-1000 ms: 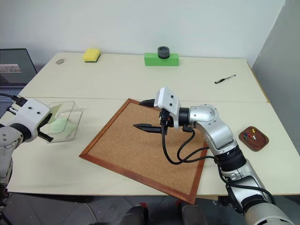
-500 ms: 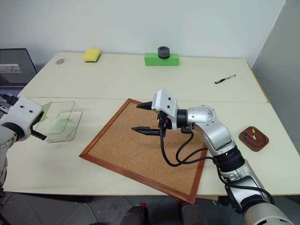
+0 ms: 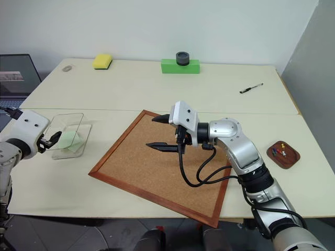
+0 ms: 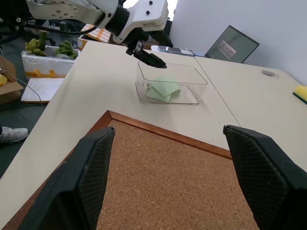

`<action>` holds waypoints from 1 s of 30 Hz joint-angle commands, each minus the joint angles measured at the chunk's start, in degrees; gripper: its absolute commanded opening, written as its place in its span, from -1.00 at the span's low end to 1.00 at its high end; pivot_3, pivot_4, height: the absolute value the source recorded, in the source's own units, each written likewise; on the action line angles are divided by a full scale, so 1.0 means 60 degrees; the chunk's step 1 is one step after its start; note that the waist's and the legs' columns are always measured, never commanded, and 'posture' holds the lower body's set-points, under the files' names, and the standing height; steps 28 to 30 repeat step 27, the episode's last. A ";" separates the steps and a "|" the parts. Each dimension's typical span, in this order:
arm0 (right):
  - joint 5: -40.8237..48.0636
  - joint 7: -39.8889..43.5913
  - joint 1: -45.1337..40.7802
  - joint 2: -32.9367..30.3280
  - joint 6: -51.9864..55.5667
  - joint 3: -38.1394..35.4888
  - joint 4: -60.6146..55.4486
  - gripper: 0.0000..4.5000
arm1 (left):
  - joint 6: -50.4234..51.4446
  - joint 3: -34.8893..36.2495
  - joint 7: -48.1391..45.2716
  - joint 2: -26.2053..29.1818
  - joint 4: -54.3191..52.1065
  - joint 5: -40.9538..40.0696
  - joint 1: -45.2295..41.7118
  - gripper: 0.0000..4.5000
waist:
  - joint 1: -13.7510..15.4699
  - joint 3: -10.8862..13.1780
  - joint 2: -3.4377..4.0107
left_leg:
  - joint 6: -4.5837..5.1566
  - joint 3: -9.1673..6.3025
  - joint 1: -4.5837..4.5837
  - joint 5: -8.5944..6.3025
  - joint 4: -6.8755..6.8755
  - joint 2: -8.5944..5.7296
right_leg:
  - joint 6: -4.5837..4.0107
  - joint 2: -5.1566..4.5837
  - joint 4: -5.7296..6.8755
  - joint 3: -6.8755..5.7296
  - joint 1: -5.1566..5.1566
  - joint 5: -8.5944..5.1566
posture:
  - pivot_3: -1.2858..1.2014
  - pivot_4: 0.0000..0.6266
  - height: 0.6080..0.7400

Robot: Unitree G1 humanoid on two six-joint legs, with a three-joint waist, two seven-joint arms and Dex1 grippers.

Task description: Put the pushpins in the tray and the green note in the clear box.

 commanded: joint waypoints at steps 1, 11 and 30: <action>0.0032 0.0067 -0.0030 -0.0023 -0.0090 -0.0118 -0.0366 0.71 | 0.0889 0.0619 -0.0431 -0.0094 -0.0902 -0.0968 -0.0480 0.82 | -0.0001 0.0000 0.0000 | 0.0000 0.0000 0.0000 0.0000 0.0000 0.0000 | 0.0000 0.0000 0.0000 0.0001 0.0000 0.0000 | 0.03 -0.52 1.00; 0.0034 -0.1608 0.1170 -0.0289 0.0203 -0.1474 -0.1353 0.71 | 0.2531 0.0504 0.0327 -0.2260 -0.3496 -0.3041 -0.1926 0.82 | 0.0127 -0.0007 -0.0017 | -0.0002 -0.0003 -0.0006 0.0001 0.0006 -0.0010 | -0.0004 -0.0011 0.0000 0.0002 0.0008 0.0005 | 0.03 -0.52 1.00; -0.1689 -0.5394 0.5690 -0.0529 -0.0101 -0.3206 -0.3310 0.71 | 0.2598 -0.1681 -0.1797 -0.3772 -0.3049 -0.4492 -0.2076 0.82 | -0.0016 -0.0010 -0.0015 | -0.0002 0.0015 0.0032 0.0004 0.0009 -0.0008 | 0.0005 0.0007 0.0020 0.0029 0.0015 0.0005 | 0.03 -0.52 1.00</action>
